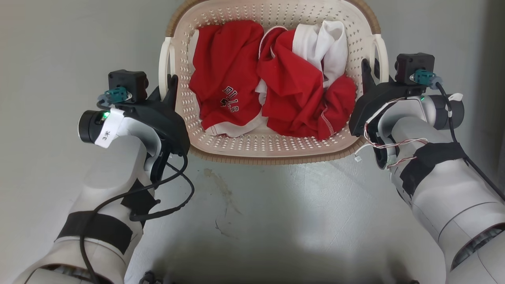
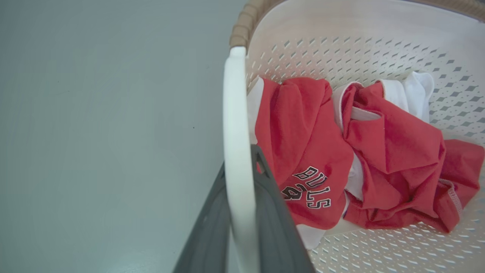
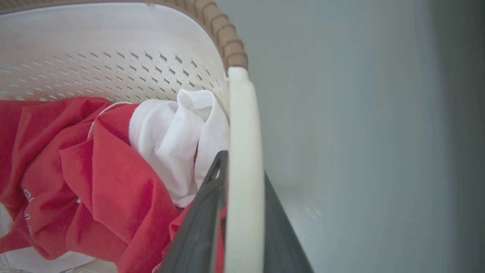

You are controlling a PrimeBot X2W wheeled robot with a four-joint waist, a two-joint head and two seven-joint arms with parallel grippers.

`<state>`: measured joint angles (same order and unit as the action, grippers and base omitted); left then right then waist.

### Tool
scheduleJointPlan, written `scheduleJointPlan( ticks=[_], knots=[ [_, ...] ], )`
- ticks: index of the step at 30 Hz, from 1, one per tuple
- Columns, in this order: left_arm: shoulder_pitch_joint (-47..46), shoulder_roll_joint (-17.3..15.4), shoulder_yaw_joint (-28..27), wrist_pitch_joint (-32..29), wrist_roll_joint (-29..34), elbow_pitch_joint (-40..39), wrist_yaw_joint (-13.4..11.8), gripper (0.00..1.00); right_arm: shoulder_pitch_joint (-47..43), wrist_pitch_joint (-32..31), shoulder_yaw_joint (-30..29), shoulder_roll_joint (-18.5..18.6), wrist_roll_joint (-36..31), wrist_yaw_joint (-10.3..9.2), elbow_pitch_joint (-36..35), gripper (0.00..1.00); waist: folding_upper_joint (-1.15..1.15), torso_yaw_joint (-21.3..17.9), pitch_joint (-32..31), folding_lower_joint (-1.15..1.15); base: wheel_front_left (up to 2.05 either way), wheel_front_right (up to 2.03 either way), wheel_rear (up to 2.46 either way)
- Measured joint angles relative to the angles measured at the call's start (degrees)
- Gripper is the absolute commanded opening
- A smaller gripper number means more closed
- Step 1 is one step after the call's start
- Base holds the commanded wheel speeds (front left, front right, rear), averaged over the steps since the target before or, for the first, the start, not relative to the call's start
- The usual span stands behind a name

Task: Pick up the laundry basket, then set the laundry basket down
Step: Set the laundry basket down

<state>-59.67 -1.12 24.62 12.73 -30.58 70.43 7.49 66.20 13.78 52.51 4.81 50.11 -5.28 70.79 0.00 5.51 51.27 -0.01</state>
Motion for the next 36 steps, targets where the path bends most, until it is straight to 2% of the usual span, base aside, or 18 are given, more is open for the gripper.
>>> scheduleJointPlan(
  ticks=[5, 6, 7, 13, 21, 26, 36],
  knots=[
    [-0.1, 0.1, -0.7, 0.3, -0.2, 0.0, -0.7, 0.00, 0.2, 0.5, -0.3, 0.1, -0.3, -0.02, 0.0, 0.00, 0.00, 0.1, 0.6, 0.00, 0.00, 0.00, 0.00],
    [-0.2, 0.3, -1.4, 0.8, -0.5, 0.0, -1.8, 0.00, 0.3, 0.5, -0.4, 0.1, -0.3, -0.09, -0.1, 0.23, 0.00, 0.1, 0.8, 0.00, 0.00, 0.00, 0.00],
    [-0.3, 0.4, -1.5, 0.8, -0.7, 0.0, -1.8, 1.00, 0.3, 0.5, -0.3, 0.1, -0.3, -0.09, -0.1, 1.00, 0.00, 0.1, 0.9, 0.00, 0.00, 0.00, 0.00],
    [-1.2, -0.1, -0.4, 1.1, -0.2, -0.1, -1.8, 1.00, 0.3, 0.5, -0.5, 0.7, -0.7, -0.07, -0.1, 1.00, 0.00, 0.4, 1.6, 0.00, 0.00, 0.00, 0.00],
    [-1.2, -0.1, 0.5, 1.5, -0.5, -1.2, -1.8, 1.00, 0.2, 0.5, -1.6, 0.9, -0.6, 1.75, -0.6, 1.00, 0.00, 0.7, 1.2, 0.00, 0.00, 0.00, 0.00],
    [-0.8, -0.1, 1.5, 1.6, -1.3, -2.5, -2.0, 1.00, -0.2, 0.7, -2.0, 0.9, -0.6, 1.86, -1.2, 1.00, 0.00, 0.9, 0.1, 0.00, 0.00, 0.00, 0.00],
    [2.0, -0.1, 1.6, 1.6, -2.2, -3.8, -3.5, 1.00, -2.8, 0.7, -3.5, 1.3, -0.7, 2.38, -2.9, 1.00, 0.00, 1.2, -2.9, 0.00, 0.00, 0.00, 0.00]
  ],
)
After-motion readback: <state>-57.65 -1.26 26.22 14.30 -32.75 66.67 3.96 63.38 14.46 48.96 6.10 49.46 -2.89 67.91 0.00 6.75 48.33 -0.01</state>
